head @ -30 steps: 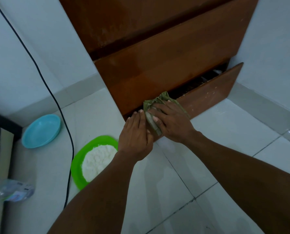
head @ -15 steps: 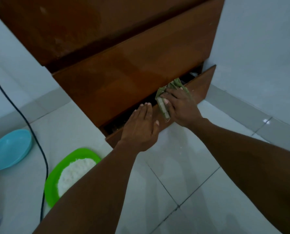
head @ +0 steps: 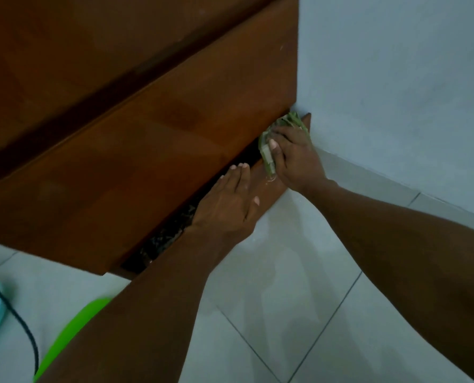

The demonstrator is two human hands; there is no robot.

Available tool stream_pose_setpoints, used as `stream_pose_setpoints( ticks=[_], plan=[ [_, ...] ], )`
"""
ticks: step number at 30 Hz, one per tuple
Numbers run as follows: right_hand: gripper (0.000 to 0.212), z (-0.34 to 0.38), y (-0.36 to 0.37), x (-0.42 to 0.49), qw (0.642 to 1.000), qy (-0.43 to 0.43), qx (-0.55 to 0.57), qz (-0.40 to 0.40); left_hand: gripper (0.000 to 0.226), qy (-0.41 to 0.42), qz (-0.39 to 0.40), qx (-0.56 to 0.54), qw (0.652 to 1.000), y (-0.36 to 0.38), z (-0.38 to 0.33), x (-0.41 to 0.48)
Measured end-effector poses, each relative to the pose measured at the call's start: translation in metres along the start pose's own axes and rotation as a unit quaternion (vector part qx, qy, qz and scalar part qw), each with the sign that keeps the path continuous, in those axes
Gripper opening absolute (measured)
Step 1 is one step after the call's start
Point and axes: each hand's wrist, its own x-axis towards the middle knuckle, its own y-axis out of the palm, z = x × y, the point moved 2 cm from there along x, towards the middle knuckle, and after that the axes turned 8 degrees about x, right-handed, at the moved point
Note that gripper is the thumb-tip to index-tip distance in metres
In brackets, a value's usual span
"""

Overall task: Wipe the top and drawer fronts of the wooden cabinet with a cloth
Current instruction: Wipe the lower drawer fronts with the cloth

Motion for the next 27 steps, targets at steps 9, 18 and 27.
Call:
stream_pose_setpoints(
  ticks=[9,18,27],
  plan=[
    [0.036,-0.03,-0.001,0.016,0.994,0.073,0.032,-0.072,0.077,0.044,0.041,0.045,0.997,0.004,-0.001,0.013],
    [0.038,0.034,0.023,-0.015,0.873,0.287,0.169,-0.357,0.068,0.138,0.09,0.138,0.977,-0.01,0.028,-0.06],
    [0.034,0.135,0.069,-0.094,0.806,0.412,0.269,-0.328,0.07,0.145,0.102,0.253,0.951,-0.027,0.06,-0.148]
  ],
)
